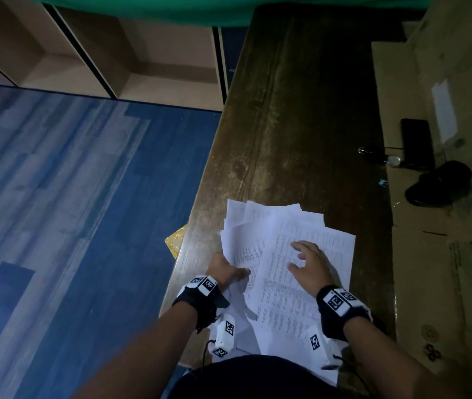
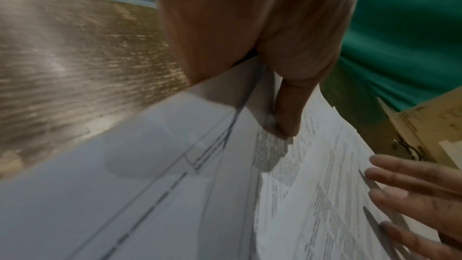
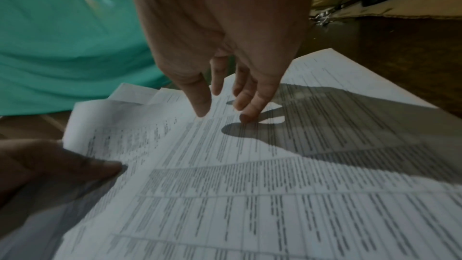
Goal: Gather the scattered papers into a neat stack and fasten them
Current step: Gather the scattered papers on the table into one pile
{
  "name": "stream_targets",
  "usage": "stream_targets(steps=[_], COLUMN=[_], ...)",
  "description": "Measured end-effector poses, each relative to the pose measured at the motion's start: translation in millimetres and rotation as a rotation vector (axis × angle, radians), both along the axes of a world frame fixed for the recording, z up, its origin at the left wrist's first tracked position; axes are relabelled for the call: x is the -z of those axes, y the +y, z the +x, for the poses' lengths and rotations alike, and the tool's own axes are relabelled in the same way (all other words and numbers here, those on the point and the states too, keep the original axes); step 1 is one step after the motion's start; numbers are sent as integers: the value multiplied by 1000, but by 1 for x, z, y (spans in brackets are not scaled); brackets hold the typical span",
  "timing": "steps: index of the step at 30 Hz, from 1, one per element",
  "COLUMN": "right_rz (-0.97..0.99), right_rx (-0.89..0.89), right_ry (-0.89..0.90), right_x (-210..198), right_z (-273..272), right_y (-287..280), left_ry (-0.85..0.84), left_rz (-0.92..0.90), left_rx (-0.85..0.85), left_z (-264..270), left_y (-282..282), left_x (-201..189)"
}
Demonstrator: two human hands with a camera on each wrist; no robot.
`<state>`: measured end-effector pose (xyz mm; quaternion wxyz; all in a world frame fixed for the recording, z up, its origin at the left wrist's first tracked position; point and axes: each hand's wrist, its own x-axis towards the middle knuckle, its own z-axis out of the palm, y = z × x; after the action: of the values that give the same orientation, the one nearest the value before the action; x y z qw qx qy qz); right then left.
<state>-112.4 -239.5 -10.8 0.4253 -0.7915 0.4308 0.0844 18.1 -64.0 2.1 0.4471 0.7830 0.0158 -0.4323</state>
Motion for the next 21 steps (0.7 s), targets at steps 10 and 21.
stream_targets(steps=[10,21], right_rz=[0,602], right_rx=[714,406], right_ry=[-55,-281], right_x=[9,-14], right_z=[-52,-37], right_y=[-47,-11], left_ry=[56,498], left_rz=[-156,-425], left_rx=[-107,-273], left_z=[14,12], left_y=[24,21], left_x=[7,-15])
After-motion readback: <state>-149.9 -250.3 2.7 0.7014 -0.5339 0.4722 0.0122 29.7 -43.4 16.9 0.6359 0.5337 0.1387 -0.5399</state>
